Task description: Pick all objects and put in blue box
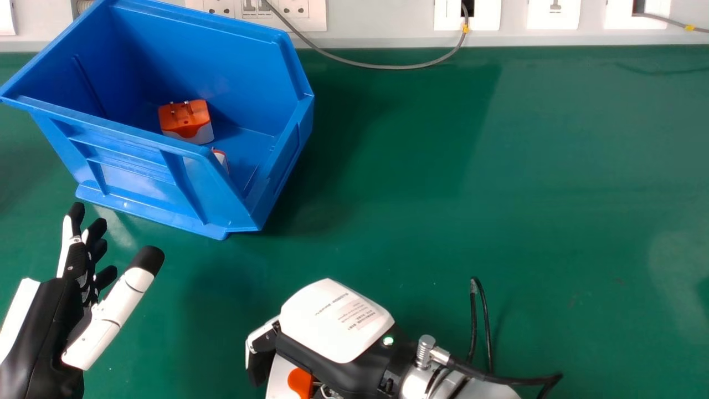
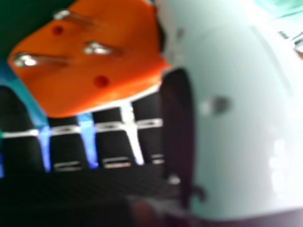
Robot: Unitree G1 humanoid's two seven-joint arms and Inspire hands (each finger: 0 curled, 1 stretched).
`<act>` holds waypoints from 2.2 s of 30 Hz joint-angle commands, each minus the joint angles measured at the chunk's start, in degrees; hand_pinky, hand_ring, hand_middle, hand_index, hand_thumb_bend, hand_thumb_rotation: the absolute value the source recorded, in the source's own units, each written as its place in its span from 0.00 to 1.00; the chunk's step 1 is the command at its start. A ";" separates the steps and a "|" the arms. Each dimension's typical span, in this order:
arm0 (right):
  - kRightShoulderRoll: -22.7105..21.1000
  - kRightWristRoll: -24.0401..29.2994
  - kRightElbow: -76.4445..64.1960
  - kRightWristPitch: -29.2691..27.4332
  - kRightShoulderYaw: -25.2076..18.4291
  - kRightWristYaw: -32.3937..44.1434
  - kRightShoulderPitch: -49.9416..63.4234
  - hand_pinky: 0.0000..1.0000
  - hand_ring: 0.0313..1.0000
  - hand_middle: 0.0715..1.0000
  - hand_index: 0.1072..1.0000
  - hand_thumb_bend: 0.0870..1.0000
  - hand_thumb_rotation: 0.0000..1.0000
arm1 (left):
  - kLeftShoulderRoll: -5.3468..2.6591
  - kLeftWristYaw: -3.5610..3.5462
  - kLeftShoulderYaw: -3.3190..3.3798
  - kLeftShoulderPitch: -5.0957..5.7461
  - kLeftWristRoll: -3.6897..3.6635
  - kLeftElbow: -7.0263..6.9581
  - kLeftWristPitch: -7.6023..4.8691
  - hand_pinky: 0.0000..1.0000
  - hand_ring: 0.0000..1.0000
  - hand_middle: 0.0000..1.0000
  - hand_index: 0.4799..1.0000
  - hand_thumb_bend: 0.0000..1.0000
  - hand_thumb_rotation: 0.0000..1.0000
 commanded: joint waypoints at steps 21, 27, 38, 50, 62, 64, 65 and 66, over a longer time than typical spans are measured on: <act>2.35 3.06 -8.28 3.22 -5.59 -1.90 1.29 0.31 0.36 0.42 0.47 0.46 0.00 | 0.11 -0.46 0.31 -0.62 -0.72 -1.38 0.13 0.95 1.00 1.00 1.00 0.82 0.72; 3.08 6.46 -12.17 3.74 -7.97 0.31 1.61 0.31 0.38 0.44 0.48 0.45 0.00 | 0.25 -0.55 0.29 -0.83 -0.56 -1.24 0.28 0.95 1.00 1.00 1.00 0.82 0.72; 4.00 7.07 -16.45 5.51 -9.72 1.45 1.31 0.32 0.40 0.46 0.46 0.45 0.00 | 0.37 -0.44 0.40 -0.80 -0.21 -0.92 0.21 0.95 1.00 1.00 1.00 0.83 0.72; 3.58 5.41 -19.97 8.27 -12.93 1.61 -0.93 0.34 0.40 0.47 0.44 0.45 0.00 | 0.39 -0.59 0.52 -0.68 -0.44 -1.25 0.29 0.96 1.00 1.00 1.00 0.83 0.72; 3.39 7.41 -14.33 7.79 -18.77 -1.99 -9.30 0.34 0.41 0.48 0.46 0.45 0.00 | 0.44 -0.55 0.49 -0.96 -0.20 -0.68 -0.22 0.96 1.00 1.00 1.00 0.83 0.72; 3.36 7.12 -13.50 8.37 -19.39 -1.65 -11.43 0.34 0.41 0.48 0.46 0.45 0.00 | 0.35 -0.49 0.37 -0.90 -0.09 -0.86 -0.29 0.96 1.00 1.00 1.00 0.83 0.72; 3.35 6.88 -12.95 8.51 -19.58 -1.76 -12.45 0.33 0.41 0.48 0.46 0.45 0.00 | 0.33 -0.47 0.35 -0.87 -0.06 -0.91 -0.33 0.96 1.00 1.00 1.00 0.83 0.72; 3.31 6.71 -12.06 8.54 -19.79 -2.06 -13.82 0.33 0.41 0.48 0.46 0.45 0.00 | 0.33 -0.46 0.34 -0.94 -0.06 -0.78 -0.38 0.96 1.00 1.00 1.00 0.83 0.72</act>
